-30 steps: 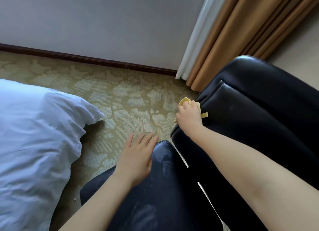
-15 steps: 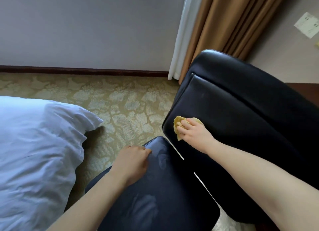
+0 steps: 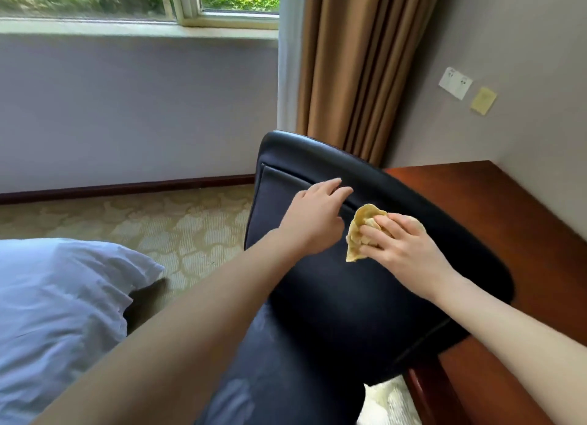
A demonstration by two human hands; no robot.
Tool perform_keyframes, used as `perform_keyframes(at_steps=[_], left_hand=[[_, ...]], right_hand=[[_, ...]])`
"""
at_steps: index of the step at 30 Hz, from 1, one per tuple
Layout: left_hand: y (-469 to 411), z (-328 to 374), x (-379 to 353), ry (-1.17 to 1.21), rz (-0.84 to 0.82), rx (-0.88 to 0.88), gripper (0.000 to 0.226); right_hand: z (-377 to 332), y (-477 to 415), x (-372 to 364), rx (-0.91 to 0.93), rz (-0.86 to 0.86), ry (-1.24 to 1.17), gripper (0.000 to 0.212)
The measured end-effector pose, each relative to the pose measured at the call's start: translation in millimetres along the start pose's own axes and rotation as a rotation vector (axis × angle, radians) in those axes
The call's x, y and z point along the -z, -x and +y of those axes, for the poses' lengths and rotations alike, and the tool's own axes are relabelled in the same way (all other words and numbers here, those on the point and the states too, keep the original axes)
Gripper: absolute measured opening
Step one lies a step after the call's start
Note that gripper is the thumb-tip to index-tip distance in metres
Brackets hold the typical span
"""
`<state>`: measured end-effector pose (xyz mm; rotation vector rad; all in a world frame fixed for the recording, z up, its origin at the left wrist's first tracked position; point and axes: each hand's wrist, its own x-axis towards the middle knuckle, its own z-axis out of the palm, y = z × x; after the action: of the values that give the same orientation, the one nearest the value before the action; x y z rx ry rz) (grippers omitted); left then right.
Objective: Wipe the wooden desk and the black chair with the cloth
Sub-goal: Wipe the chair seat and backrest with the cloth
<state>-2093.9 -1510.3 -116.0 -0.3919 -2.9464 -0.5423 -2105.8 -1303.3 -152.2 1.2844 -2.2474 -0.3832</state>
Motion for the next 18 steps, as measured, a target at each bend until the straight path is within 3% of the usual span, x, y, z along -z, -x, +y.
perform_keyframes(at_steps=[6,12,18], left_hand=[[-23.5,68.0,-20.8,0.0,-0.119,-0.07,0.071],[-34.2,106.8,-35.3,0.057,-0.173,-0.099,0.085],[-24.5,122.2,-37.4,0.062,-0.217,-0.023,0.085]], right_hand=[[17.2,45.2,27.5,-0.348,0.142,0.003,0.032],[11.7,59.9,41.5,-0.885,0.181,-0.392,0.03],[10.2,60.7,49.4,-1.032,0.127,-0.52,0.033]])
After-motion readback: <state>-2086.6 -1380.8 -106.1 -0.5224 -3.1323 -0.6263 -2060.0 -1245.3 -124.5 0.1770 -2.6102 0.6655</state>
